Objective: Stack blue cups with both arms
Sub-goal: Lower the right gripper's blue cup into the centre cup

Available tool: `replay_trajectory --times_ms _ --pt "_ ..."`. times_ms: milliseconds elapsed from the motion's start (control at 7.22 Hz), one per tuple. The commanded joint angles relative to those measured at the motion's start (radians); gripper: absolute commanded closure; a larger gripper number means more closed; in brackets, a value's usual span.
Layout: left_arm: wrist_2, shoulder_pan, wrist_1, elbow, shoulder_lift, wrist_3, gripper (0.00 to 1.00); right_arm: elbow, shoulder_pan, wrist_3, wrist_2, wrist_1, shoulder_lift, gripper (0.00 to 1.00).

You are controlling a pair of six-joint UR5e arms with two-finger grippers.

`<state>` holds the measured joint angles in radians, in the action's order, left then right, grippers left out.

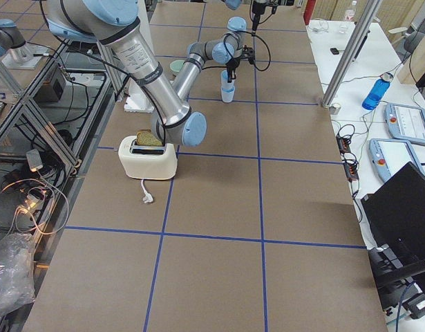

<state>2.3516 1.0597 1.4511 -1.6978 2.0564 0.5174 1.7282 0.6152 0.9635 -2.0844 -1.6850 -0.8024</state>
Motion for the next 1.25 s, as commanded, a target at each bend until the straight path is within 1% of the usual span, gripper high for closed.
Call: replay_trajectory --times_ms 0,277,692,831,969,1108 --pt "0.0 -0.001 0.0 0.001 -0.001 0.001 0.02 -0.006 -0.017 0.0 0.027 0.004 0.0 1.0" --pt "0.0 -0.001 0.002 0.006 -0.001 0.0 0.02 -0.007 -0.029 0.0 0.043 0.004 0.0 1.0" --pt "0.0 -0.001 0.002 0.006 -0.001 0.0 0.02 -0.01 -0.035 -0.002 0.043 0.005 0.002 1.0" --pt "0.0 -0.001 0.0 0.006 -0.001 0.0 0.02 -0.01 -0.035 -0.005 0.043 0.017 -0.001 0.96" --pt "0.0 -0.001 0.002 0.007 -0.001 0.0 0.02 -0.015 -0.035 -0.008 0.043 0.039 -0.004 0.84" --pt "0.0 -0.001 0.0 0.007 -0.001 0.0 0.02 -0.016 -0.035 -0.008 0.043 0.044 -0.004 0.75"
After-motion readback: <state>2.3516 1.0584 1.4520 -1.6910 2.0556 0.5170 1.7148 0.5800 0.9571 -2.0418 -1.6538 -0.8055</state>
